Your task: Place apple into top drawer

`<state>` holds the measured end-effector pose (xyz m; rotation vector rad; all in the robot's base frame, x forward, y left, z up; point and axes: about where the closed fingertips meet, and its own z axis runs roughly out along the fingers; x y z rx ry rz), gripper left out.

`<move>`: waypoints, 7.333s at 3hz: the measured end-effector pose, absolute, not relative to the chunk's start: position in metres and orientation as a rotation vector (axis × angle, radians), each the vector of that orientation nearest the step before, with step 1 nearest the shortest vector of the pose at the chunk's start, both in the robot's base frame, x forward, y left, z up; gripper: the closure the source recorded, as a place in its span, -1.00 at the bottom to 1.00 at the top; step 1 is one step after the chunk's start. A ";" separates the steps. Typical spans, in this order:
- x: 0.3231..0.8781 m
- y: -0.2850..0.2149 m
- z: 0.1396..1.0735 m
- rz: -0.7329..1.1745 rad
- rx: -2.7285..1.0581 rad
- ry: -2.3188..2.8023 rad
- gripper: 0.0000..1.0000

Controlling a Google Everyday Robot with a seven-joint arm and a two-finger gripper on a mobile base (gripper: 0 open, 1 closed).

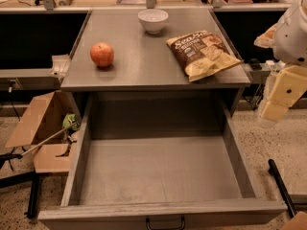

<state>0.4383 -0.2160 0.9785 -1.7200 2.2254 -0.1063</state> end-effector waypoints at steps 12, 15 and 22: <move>0.667 0.067 0.921 0.629 -1.445 1.780 -1.00; 0.723 0.089 0.880 0.558 -1.328 1.773 -1.00; 0.699 0.161 0.895 0.683 -1.288 1.551 0.83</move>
Offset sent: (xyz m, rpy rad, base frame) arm 0.0123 -0.0009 -0.0006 0.0382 -0.0271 -0.0253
